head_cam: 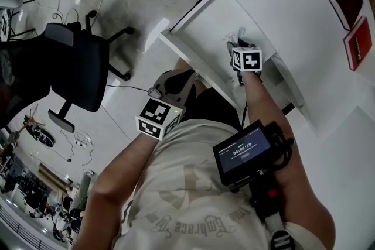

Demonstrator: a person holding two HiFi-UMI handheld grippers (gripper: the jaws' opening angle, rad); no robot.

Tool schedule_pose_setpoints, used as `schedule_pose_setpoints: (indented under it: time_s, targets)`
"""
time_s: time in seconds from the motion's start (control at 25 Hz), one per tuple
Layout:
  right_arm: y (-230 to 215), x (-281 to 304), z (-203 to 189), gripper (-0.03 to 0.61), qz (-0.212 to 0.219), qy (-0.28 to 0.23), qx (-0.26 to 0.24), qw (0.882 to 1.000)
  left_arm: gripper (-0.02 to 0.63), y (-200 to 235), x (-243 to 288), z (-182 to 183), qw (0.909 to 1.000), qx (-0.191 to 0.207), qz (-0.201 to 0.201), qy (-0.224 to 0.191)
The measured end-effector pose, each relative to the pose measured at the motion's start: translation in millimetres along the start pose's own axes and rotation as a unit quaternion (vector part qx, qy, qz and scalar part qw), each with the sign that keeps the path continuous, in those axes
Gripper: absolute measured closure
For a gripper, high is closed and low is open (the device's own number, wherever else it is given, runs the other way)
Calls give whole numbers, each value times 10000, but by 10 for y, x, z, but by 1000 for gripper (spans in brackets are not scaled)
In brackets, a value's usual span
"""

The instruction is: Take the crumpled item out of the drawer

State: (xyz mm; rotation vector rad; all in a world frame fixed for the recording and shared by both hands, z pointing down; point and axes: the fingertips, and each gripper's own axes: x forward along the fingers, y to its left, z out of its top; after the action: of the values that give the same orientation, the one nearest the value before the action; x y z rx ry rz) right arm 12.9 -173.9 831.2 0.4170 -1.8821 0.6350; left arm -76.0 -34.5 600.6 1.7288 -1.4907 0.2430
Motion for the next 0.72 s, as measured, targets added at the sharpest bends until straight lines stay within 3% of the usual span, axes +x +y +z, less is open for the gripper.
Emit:
schedule_pose_setpoints:
  time_s: [0.56, 0.72]
  targets:
    - [243, -512, -51, 390, 162, -351, -39, 9992, 591, -246, -308, 76, 9996, 151, 83, -202]
    - [363, -813, -27, 390, 384, -557, -238, 9974, 591, -445, -435, 168, 9993, 220, 71, -286]
